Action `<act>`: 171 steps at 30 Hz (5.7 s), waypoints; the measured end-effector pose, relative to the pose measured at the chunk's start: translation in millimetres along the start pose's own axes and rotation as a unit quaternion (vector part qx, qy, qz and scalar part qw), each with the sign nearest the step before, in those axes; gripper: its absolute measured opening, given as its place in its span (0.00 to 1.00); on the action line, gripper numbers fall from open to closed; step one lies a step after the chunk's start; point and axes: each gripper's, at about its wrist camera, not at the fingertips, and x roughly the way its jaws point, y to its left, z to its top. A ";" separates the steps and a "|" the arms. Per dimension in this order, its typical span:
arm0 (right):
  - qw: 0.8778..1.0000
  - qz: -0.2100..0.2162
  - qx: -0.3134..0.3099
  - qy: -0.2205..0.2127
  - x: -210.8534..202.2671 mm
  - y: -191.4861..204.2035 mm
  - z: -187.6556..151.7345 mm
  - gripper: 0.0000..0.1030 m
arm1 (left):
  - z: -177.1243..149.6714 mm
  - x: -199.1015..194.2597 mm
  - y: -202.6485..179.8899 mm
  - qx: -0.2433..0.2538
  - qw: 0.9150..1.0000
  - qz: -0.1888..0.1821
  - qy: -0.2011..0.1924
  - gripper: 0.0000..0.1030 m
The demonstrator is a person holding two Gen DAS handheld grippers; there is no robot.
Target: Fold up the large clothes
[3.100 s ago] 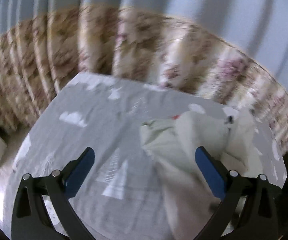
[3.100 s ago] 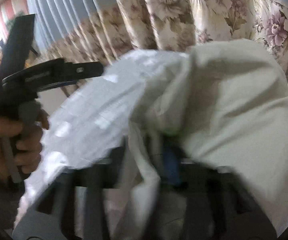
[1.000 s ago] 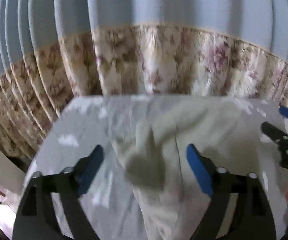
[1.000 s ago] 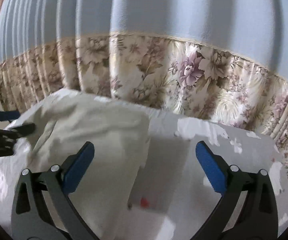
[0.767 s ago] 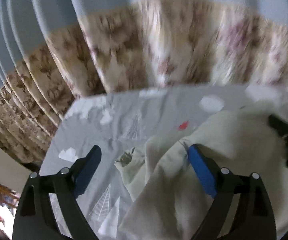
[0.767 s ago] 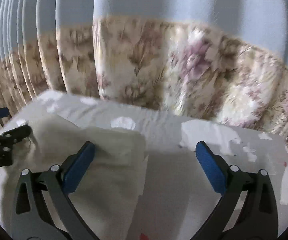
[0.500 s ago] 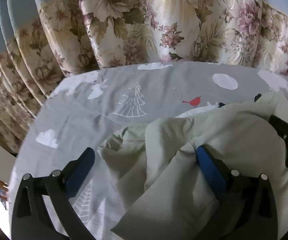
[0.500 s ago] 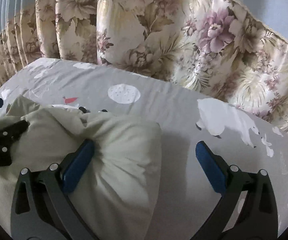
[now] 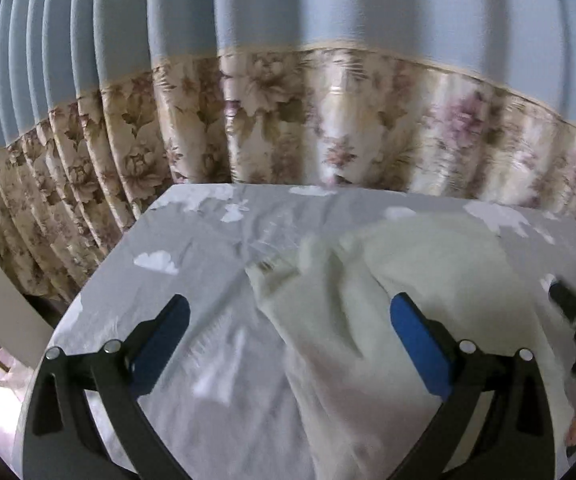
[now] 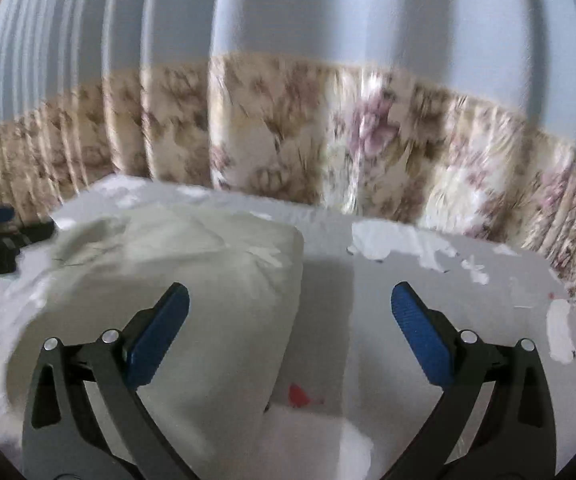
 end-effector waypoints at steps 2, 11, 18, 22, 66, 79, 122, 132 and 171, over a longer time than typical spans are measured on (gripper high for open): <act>1.000 -0.009 -0.016 0.012 -2.2 8.1 -7.6 0.97 | -13.3 2.9 -3.3 -0.019 1.000 0.000 0.014 0.98; 0.991 -0.002 -0.070 0.118 34.0 30.9 -38.1 0.97 | -32.9 43.8 -21.4 0.011 0.997 0.000 0.081 0.99; 0.991 0.008 -0.048 0.122 36.3 27.3 -42.2 0.97 | -43.7 50.4 -15.5 -0.009 0.997 -0.021 0.073 0.99; 0.993 0.068 0.022 0.092 8.3 -0.5 -15.2 0.97 | -34.8 22.7 1.6 -0.033 0.997 -0.053 0.055 0.98; 0.989 -0.010 0.020 0.144 84.5 -183.4 -6.0 0.71 | 17.8 127.3 -192.8 0.059 0.991 -0.093 0.074 0.99; 0.987 -0.038 0.086 0.132 -0.6 -152.6 -5.4 0.97 | -10.3 22.3 -125.3 0.060 0.998 0.001 0.018 0.98; 0.993 -0.092 0.035 0.058 -63.9 -51.9 -31.2 0.97 | -36.6 -54.9 -74.6 0.017 0.996 -0.041 -0.077 0.98; 0.995 -0.072 0.030 0.062 -67.2 -44.5 -29.9 0.97 | -35.9 -48.6 -71.1 0.011 0.997 -0.028 -0.068 0.98; 0.992 -0.107 0.018 0.066 -59.5 -49.1 -31.0 0.97 | -36.3 -62.0 -61.6 0.020 0.996 -0.019 -0.087 0.98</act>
